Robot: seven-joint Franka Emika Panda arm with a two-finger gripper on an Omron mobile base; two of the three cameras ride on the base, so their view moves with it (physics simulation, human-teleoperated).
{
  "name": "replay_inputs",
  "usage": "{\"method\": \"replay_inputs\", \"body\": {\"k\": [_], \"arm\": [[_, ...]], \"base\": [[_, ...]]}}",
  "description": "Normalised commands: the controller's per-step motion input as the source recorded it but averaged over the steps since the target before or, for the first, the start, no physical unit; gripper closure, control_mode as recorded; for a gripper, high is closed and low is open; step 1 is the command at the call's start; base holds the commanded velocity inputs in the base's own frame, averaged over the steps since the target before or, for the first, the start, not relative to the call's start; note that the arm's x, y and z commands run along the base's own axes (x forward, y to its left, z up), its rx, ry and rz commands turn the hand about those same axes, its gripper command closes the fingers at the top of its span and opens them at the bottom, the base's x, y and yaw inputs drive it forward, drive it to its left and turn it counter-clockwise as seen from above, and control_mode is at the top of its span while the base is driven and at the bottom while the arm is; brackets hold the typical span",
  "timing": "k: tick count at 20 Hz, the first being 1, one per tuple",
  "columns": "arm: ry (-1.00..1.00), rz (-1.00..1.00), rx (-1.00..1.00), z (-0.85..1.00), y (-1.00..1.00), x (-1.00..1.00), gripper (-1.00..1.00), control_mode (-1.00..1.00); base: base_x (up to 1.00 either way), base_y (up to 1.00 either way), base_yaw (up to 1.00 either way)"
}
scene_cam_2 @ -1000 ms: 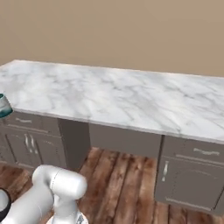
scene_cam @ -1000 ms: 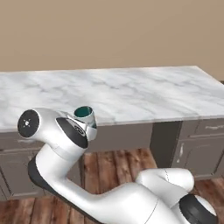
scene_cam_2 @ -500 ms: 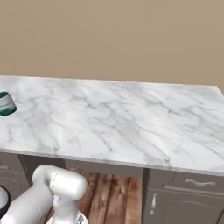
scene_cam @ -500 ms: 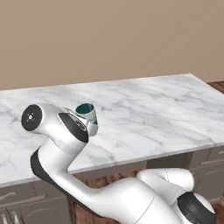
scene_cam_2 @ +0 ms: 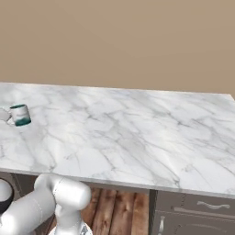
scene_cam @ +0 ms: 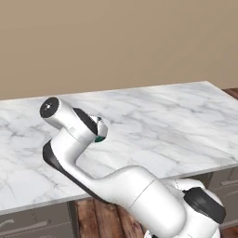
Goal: Clear the mugs and bowl far away from the sink.
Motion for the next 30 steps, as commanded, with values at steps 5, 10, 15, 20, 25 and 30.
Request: {"method": "replay_inputs", "body": {"k": [5, 10, 15, 20, 25, 30], "arm": [[0.26, 0.22, -0.05, -0.56, -0.17, 0.2, 1.0, -1.0], [0.09, 0.21, -0.02, -0.59, -0.13, 0.04, 1.0, -1.0], [-0.01, 0.22, 0.0, -0.63, -0.32, 0.0, 1.0, -1.0], [-0.05, 0.16, 0.04, -0.35, -0.35, 0.09, 1.0, -1.0], [0.0, 0.15, 0.1, -0.2, -0.3, 0.34, 1.0, -1.0], [-0.02, 0.15, 0.22, -0.36, -0.41, 0.19, 1.0, -1.0]], "base": [[0.0, 0.0, 0.0], [0.0, 0.0, 0.0], [0.0, 0.0, 0.0], [0.0, 0.0, 0.0], [0.0, 0.0, 0.0], [0.0, 0.0, 0.0]]}}
